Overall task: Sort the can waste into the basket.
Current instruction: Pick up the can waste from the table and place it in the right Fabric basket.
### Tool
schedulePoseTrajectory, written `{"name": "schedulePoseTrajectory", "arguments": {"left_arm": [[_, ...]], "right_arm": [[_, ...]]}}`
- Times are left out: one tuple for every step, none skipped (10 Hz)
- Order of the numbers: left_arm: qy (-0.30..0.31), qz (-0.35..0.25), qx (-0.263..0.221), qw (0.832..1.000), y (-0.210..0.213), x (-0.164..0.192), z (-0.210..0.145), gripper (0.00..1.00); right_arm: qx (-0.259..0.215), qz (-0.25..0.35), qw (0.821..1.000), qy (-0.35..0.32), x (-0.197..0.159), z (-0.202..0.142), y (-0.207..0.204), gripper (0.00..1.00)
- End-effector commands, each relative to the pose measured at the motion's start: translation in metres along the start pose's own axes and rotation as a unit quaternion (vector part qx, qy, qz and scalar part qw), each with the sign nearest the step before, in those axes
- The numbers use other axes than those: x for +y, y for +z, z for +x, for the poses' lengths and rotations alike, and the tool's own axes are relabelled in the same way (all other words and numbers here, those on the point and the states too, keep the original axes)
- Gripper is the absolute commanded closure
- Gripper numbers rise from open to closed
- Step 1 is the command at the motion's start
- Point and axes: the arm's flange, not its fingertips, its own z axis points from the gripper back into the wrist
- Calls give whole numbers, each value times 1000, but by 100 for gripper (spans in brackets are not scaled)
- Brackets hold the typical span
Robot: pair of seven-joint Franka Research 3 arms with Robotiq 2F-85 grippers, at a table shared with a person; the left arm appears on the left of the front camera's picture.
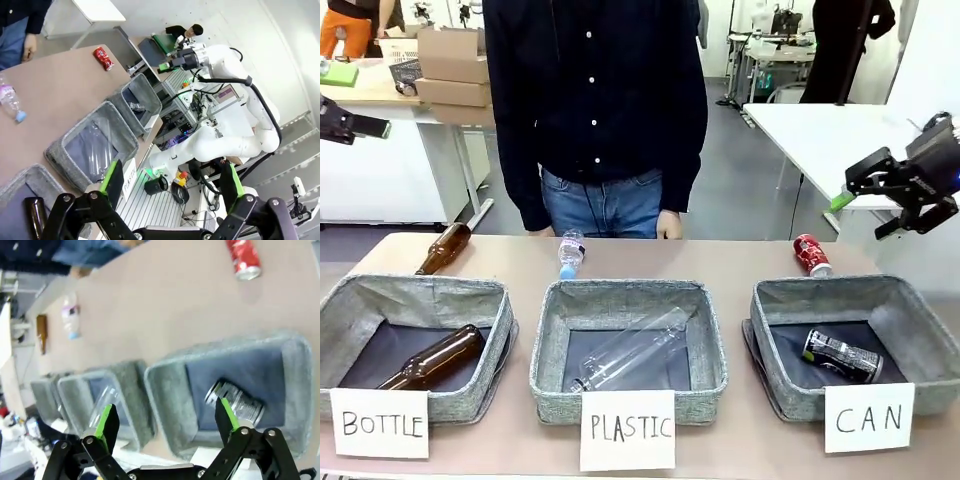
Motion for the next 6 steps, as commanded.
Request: {"name": "schedulePoseTrajectory", "arguments": {"left_arm": [[-7,-6,0,1000,1,-3,0,0],[-7,-6,0,1000,1,-3,0,0],[-7,-6,0,1000,1,-3,0,0],[-7,-6,0,1000,1,-3,0,0],[-7,-6,0,1000,1,-3,0,0],[-7,-6,0,1000,1,-3,0,0]], "right_arm": [[24,-83,996,-15,-3,77,-48,0],[51,-104,993,-4,-14,104,-76,0],[37,-135,990,24,-27,126,-106,0],[27,-175,984,17,-40,142,-140,0],[35,-186,982,16,-52,151,-164,0],[37,-173,984,18,-62,158,-180,0]]}}
